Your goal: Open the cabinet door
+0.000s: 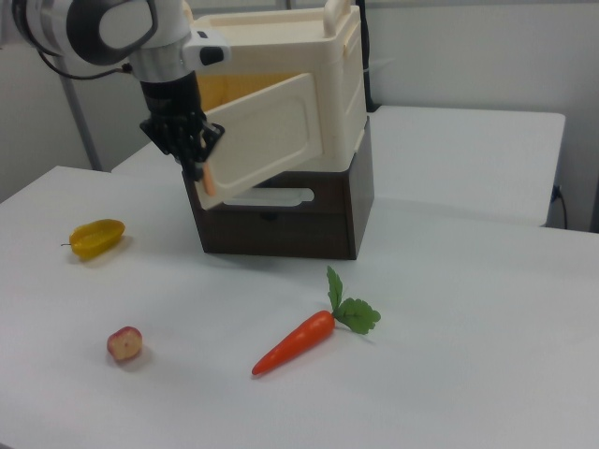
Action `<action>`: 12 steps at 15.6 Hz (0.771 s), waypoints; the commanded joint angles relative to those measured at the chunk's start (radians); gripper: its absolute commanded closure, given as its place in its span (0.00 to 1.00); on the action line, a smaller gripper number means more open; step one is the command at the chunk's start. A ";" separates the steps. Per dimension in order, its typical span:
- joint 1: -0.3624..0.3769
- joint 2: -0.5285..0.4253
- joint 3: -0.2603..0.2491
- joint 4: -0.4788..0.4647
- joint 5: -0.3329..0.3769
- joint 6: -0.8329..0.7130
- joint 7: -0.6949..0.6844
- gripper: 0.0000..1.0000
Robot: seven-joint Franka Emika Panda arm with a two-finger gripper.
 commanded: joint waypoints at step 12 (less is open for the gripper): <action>-0.053 -0.048 0.010 -0.058 -0.205 -0.135 0.201 0.00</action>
